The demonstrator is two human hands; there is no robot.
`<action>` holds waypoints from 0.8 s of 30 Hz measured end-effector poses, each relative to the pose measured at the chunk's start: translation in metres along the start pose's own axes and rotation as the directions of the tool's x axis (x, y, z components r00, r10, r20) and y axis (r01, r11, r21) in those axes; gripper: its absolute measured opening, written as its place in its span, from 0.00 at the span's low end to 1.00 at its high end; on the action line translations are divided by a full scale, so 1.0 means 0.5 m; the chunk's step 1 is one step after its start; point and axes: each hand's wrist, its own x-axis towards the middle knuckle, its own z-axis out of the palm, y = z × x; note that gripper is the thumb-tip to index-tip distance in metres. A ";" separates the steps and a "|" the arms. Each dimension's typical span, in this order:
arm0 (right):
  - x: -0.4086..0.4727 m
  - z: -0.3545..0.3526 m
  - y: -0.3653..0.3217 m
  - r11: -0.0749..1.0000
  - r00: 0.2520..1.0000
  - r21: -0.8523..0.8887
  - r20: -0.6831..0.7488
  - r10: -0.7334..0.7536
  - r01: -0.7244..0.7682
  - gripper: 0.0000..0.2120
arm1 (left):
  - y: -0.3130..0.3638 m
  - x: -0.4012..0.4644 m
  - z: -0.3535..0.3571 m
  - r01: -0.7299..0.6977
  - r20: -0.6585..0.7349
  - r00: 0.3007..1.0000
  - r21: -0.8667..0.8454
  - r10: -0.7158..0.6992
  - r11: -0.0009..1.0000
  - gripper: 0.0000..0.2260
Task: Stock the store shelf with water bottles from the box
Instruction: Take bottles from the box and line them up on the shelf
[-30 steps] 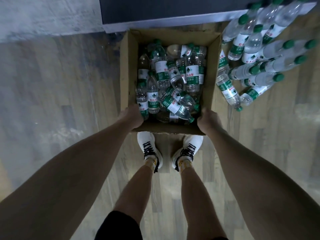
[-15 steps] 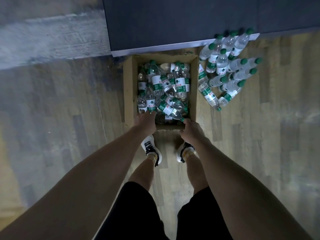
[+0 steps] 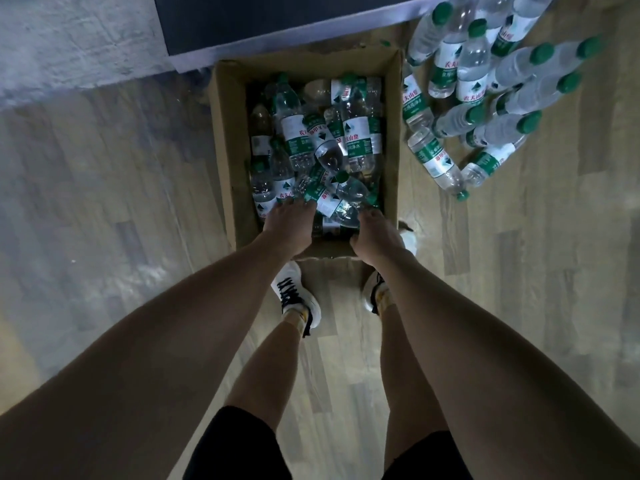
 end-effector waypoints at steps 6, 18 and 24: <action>0.133 0.054 0.084 1.000 1.000 0.000 0.012 -0.025 0.025 0.27 | 0.045 0.161 0.108 -0.157 -0.018 0.986 0.184 0.164 0.970 0.28; 0.246 0.152 0.126 1.000 0.994 -0.009 0.107 -0.012 0.013 0.31 | 0.080 0.280 0.234 -0.125 -0.100 0.981 0.325 0.166 0.938 0.26; 0.264 0.179 0.083 0.999 0.988 0.025 0.154 0.030 -0.034 0.34 | 0.032 0.252 0.218 -0.014 -0.140 0.989 0.226 0.047 0.974 0.31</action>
